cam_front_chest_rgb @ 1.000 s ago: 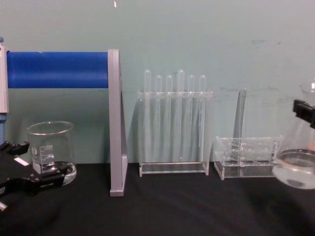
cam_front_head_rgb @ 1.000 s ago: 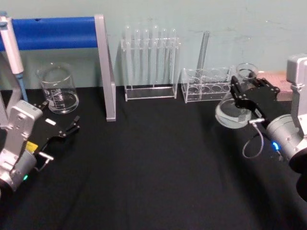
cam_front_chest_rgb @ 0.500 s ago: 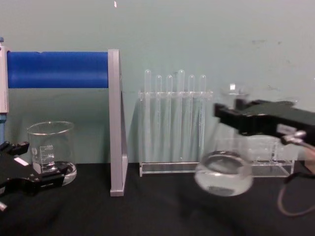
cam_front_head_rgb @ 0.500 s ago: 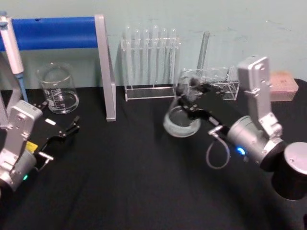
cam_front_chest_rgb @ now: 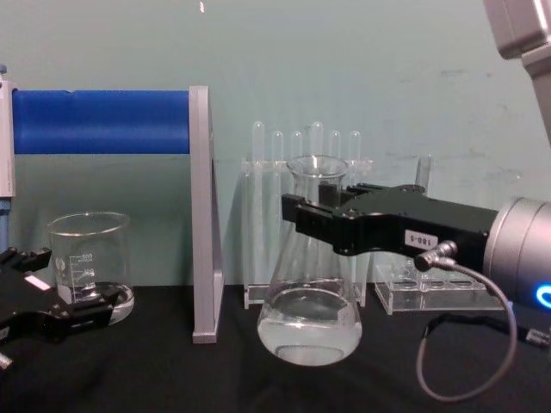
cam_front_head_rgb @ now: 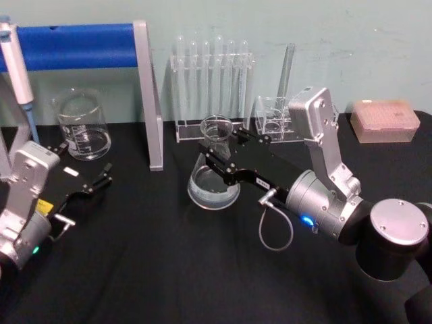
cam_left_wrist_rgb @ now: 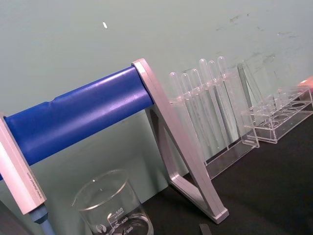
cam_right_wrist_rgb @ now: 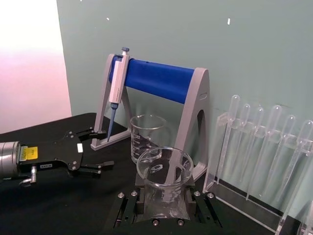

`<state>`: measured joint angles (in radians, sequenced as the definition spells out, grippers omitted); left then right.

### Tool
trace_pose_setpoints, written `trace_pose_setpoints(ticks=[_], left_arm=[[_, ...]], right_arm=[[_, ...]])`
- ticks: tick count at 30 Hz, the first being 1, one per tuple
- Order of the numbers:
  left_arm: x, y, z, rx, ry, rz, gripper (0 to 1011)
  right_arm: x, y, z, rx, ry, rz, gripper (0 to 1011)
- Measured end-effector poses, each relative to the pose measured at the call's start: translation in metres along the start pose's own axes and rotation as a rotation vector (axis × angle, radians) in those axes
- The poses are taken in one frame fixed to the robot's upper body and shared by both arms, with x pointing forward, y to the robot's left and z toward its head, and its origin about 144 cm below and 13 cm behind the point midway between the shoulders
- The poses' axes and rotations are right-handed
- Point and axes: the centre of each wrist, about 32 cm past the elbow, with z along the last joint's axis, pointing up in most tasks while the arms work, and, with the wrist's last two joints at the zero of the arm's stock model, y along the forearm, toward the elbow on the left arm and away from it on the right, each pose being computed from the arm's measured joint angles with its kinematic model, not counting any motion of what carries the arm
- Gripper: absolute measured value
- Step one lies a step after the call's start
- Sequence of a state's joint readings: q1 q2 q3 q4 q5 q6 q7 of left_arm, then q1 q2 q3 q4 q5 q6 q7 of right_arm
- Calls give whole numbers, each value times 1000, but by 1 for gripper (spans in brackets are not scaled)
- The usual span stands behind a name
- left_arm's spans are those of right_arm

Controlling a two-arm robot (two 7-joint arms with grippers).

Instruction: Grasp the erlenmeyer flask with one hand, shake it three times, then place it back.

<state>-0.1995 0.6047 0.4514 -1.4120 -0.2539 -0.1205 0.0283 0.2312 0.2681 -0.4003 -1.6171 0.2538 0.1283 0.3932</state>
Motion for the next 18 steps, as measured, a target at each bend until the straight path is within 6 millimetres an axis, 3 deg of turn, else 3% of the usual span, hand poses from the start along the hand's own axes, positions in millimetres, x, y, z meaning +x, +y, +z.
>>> trace_pose_setpoints(ticks=[10,18], left_arm=[[0,0,0,0,0,0,1001],[0,0,0,0,0,0,1001]], right_arm=[[11,-8,-1,2,12,-138,453],[29,-33,-3,-15,23,-351,453]])
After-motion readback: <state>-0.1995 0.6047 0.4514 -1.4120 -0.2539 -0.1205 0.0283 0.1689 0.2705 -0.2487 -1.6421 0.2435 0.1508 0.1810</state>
